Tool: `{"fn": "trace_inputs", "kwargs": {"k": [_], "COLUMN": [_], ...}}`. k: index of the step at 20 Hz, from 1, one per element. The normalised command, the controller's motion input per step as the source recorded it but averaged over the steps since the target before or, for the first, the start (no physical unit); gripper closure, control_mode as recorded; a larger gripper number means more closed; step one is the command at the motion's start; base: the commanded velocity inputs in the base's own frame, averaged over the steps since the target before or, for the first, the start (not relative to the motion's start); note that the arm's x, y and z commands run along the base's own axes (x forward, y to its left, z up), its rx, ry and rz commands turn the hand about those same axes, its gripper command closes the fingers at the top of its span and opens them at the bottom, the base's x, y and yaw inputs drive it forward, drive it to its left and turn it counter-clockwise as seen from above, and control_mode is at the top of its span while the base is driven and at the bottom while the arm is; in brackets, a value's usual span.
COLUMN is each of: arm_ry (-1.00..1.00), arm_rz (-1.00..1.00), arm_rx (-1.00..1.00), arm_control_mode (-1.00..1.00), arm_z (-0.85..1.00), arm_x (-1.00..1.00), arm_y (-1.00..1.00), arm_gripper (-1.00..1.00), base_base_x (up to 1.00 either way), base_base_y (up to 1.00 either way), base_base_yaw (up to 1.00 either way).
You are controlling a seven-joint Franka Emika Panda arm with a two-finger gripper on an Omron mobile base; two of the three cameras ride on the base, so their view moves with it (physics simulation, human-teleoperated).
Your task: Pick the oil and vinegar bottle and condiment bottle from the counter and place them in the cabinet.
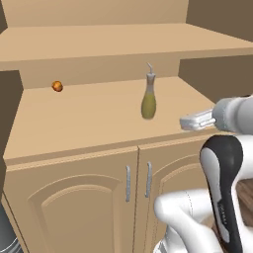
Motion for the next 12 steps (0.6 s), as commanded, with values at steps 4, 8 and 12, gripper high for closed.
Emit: {"fn": "trace_inputs", "kwargs": {"k": [4, 8, 12], "arm_ry": [-0.02, 0.0, -0.01], "arm_rz": [0.0, 0.01, 0.01], "arm_rx": [-0.1, -0.13, -0.03], "arm_control_mode": [-1.0, -1.0, 1.0], "arm_z": [0.17, 0.08, 0.0], "arm_x": [-0.65, -0.68, -0.21], "arm_y": [0.3, 0.28, 0.02], "arm_gripper": [-1.0, -1.0, -1.0], "base_base_x": [0.0, 0.0, -0.7], "base_base_y": [0.0, 0.0, 0.0], "base_base_yaw": [0.0, 0.0, 0.05]}}
